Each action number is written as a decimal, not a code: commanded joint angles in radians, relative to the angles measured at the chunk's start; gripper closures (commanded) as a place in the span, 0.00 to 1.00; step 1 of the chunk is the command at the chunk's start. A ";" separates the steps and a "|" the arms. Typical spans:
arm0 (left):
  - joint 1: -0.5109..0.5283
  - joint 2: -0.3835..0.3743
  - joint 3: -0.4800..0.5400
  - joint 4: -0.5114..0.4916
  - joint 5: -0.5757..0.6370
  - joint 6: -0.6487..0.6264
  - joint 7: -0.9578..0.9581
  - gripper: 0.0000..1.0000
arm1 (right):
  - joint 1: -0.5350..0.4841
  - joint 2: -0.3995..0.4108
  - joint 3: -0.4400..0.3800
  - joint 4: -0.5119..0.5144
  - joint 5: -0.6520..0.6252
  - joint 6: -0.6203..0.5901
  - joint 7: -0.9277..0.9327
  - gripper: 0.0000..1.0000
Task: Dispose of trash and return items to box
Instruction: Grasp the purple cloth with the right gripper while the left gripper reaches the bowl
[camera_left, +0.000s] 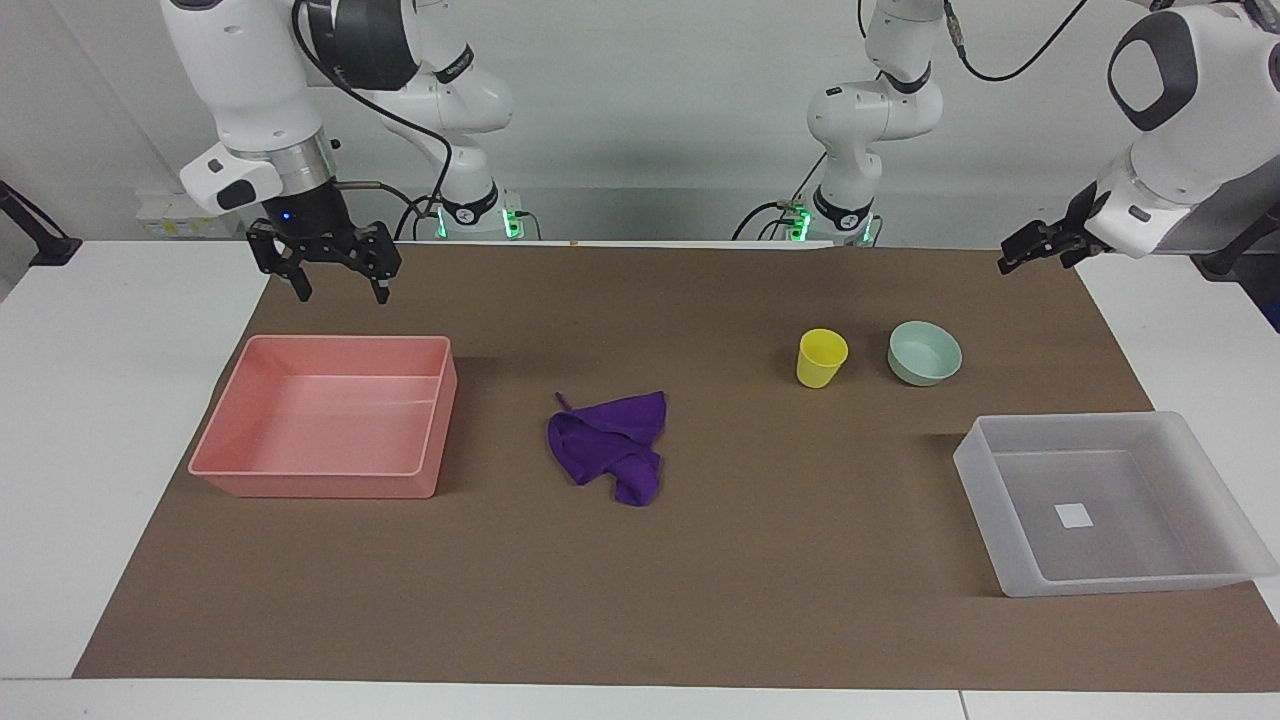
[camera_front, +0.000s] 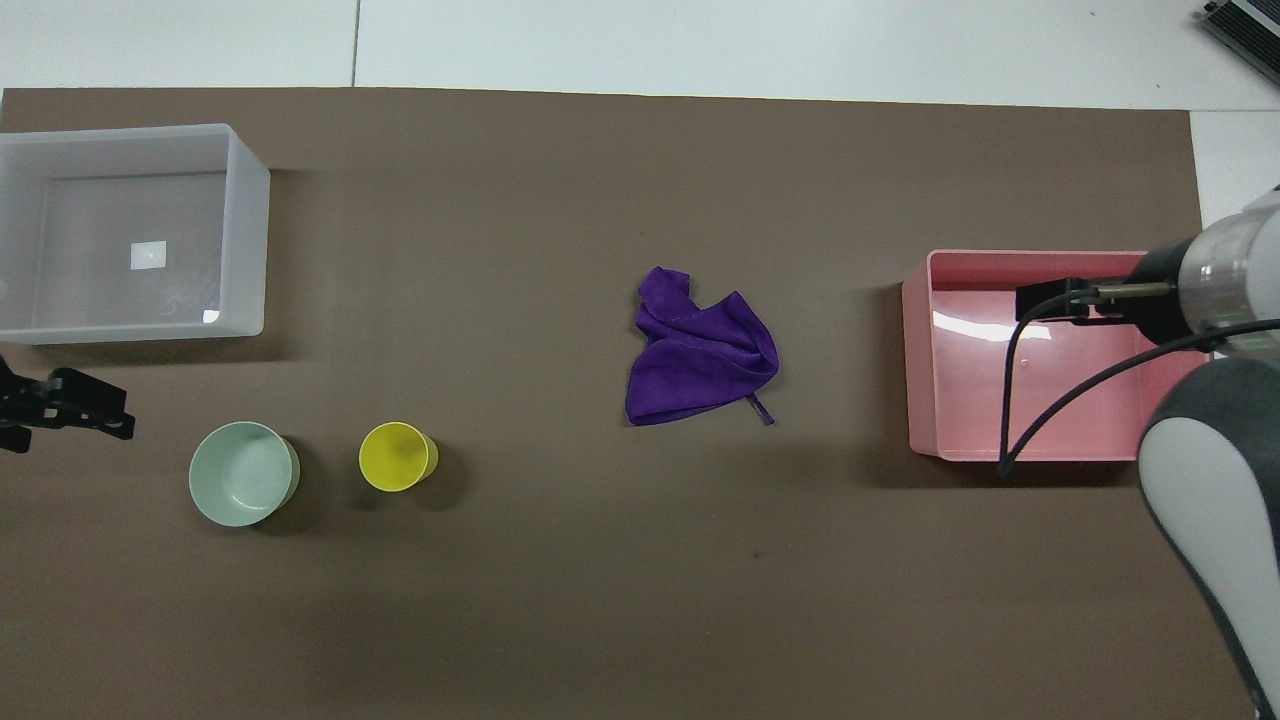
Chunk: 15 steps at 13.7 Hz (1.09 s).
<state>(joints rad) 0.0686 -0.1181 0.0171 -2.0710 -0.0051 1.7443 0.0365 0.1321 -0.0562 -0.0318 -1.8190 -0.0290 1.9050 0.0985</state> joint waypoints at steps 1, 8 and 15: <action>-0.020 -0.111 0.004 -0.286 0.008 0.243 0.005 0.00 | 0.046 0.041 0.003 -0.035 0.003 0.080 0.047 0.00; 0.065 0.009 0.006 -0.360 0.007 0.494 0.126 0.00 | 0.171 0.209 0.003 -0.106 0.006 0.350 0.093 0.00; 0.060 0.121 0.004 -0.339 -0.055 0.532 0.118 0.93 | 0.308 0.409 0.003 -0.092 0.006 0.664 0.194 0.00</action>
<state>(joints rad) 0.1339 -0.0277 0.0189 -2.4238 -0.0326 2.2618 0.1549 0.4123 0.3006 -0.0276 -1.9252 -0.0277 2.5100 0.2569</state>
